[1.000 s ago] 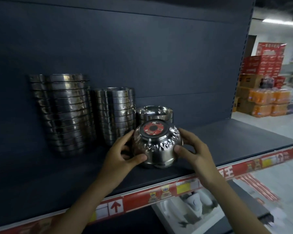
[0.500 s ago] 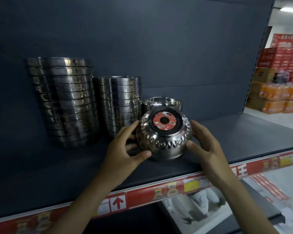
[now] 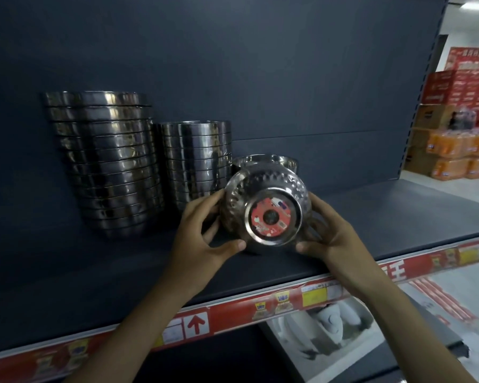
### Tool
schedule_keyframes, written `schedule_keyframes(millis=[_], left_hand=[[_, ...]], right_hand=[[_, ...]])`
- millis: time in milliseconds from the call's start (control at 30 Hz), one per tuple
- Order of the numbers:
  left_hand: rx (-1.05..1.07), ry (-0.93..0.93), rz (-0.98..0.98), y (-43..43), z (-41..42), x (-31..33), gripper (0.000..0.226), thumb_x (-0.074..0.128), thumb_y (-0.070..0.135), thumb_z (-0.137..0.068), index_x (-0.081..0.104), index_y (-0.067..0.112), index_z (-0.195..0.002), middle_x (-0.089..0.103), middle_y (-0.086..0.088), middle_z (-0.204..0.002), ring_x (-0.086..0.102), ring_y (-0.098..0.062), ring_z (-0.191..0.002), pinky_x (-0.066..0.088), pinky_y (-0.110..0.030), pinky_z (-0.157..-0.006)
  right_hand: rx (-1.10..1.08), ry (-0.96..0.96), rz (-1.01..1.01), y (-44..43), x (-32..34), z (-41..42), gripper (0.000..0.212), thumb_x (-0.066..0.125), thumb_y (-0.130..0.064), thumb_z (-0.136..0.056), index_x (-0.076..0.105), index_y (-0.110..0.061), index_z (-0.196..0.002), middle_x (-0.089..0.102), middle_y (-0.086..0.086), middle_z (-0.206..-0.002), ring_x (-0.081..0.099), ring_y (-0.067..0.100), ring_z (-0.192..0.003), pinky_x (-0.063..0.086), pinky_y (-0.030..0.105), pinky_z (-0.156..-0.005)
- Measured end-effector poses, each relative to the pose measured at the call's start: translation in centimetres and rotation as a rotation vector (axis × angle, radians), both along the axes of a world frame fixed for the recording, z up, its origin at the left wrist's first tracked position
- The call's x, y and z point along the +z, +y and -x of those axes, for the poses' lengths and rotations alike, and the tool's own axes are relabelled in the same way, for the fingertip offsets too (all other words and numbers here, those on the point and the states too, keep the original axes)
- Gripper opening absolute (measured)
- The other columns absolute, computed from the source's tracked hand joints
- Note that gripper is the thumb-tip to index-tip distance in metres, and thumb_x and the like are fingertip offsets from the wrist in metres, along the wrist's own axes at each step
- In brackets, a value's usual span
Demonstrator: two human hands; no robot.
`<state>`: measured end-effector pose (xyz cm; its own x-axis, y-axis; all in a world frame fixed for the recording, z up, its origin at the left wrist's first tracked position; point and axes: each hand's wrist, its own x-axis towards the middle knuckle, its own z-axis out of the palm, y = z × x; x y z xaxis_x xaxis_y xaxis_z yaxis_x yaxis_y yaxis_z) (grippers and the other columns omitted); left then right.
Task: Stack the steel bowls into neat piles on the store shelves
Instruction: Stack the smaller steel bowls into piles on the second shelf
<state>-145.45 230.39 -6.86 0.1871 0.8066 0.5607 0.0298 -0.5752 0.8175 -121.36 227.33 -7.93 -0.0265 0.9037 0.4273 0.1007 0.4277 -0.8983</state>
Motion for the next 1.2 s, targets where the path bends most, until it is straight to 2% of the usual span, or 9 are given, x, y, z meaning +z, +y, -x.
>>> schedule_keyframes(millis=[67, 233, 367, 567, 667, 833, 967, 1067, 1200], left_hand=[[-0.019, 0.005, -0.021, -0.1, 0.0, 0.0, 0.082, 0.084, -0.004, -0.067, 0.054, 0.036, -0.132, 0.046, 0.011, -0.133, 0.047, -0.004, -0.131, 0.044, -0.032, -0.11], [-0.019, 0.052, -0.076, -0.5, -0.3, 0.0, 0.084, 0.08, -0.011, -0.068, 0.052, 0.039, -0.128, 0.048, 0.01, -0.124, 0.049, -0.003, -0.126, 0.042, -0.025, -0.109], [0.023, 0.047, -0.073, -0.6, -0.3, 0.2, 0.085, 0.079, -0.015, -0.065, 0.053, 0.043, -0.122, 0.049, 0.014, -0.124, 0.05, -0.001, -0.123, 0.046, -0.017, -0.101], [0.031, 0.024, -0.07, -0.7, -0.6, 0.3, 0.089, 0.075, -0.022, -0.064, 0.056, 0.055, -0.104, 0.047, 0.0, -0.126, 0.052, -0.008, -0.119, 0.057, -0.028, -0.087], [0.024, 0.028, -0.072, -0.8, -0.7, 0.4, 0.088, 0.075, -0.023, -0.063, 0.055, 0.056, -0.096, 0.047, -0.005, -0.123, 0.052, -0.004, -0.116, 0.056, -0.022, -0.086], [0.002, 0.067, -0.08, -0.5, -0.5, 0.2, 0.076, 0.075, -0.024, -0.063, 0.052, 0.042, -0.093, 0.044, -0.002, -0.119, 0.052, 0.001, -0.113, 0.053, -0.02, -0.091], [0.046, 0.179, -0.136, -0.1, -0.3, -0.2, 0.062, 0.075, -0.024, -0.063, 0.051, 0.026, -0.09, 0.042, 0.004, -0.113, 0.055, -0.006, -0.104, 0.054, -0.027, -0.095], [0.053, 0.189, -0.135, 0.1, -0.3, -0.4, 0.061, 0.074, -0.024, -0.063, 0.051, 0.026, -0.088, 0.041, 0.003, -0.113, 0.055, -0.009, -0.104, 0.055, -0.028, -0.095], [0.03, 0.202, -0.149, 0.2, -0.2, -0.4, 0.059, 0.07, -0.025, -0.067, 0.051, 0.026, -0.089, 0.042, 0.001, -0.114, 0.054, -0.008, -0.108, 0.052, -0.025, -0.097]], right_hand=[[-0.049, -0.038, -0.021, 0.1, 0.0, 0.2, 0.091, 0.063, 0.026, -0.075, 0.041, -0.031, -0.143, 0.062, -0.018, -0.127, 0.058, 0.002, -0.121, 0.053, 0.017, -0.084], [-0.179, -0.126, -0.081, 0.4, -0.1, 0.3, 0.093, 0.068, 0.018, -0.076, 0.034, -0.04, -0.139, 0.05, 0.003, -0.132, 0.062, 0.012, -0.113, 0.053, 0.02, -0.088], [-0.268, -0.177, -0.11, 0.1, -0.1, 0.8, 0.1, 0.063, 0.021, -0.077, 0.036, -0.056, -0.133, 0.038, -0.008, -0.127, 0.052, 0.002, -0.116, 0.049, 0.008, -0.081], [-0.176, -0.06, -0.144, -0.2, 0.0, 0.8, 0.085, 0.058, 0.025, -0.078, 0.043, -0.036, -0.136, 0.043, -0.002, -0.139, 0.056, 0.014, -0.121, 0.054, 0.025, -0.089], [-0.155, -0.031, -0.148, -0.5, 0.1, 1.0, 0.076, 0.054, 0.027, -0.078, 0.045, -0.029, -0.129, 0.048, -0.011, -0.134, 0.058, 0.01, -0.117, 0.051, 0.021, -0.091], [-0.157, -0.051, -0.113, -0.5, 0.3, 1.0, 0.069, 0.041, 0.033, -0.076, 0.043, -0.024, -0.114, 0.055, -0.007, -0.12, 0.061, 0.006, -0.104, 0.052, 0.019, -0.076], [-0.189, -0.069, -0.046, -0.5, 0.3, 0.5, 0.064, 0.032, 0.033, -0.078, 0.043, -0.024, -0.104, 0.063, 0.006, -0.083, 0.064, 0.014, -0.076, 0.049, 0.017, -0.057], [-0.196, -0.068, -0.028, -0.5, 0.3, 0.5, 0.066, 0.03, 0.032, -0.077, 0.044, -0.028, -0.101, 0.062, 0.026, -0.092, 0.065, 0.034, -0.086, 0.045, 0.021, -0.054], [-0.19, -0.055, -0.004, -0.4, 0.2, 0.6, 0.065, 0.029, 0.032, -0.077, 0.044, -0.026, -0.101, 0.067, 0.018, -0.092, 0.071, 0.024, -0.087, 0.045, 0.024, -0.057]])
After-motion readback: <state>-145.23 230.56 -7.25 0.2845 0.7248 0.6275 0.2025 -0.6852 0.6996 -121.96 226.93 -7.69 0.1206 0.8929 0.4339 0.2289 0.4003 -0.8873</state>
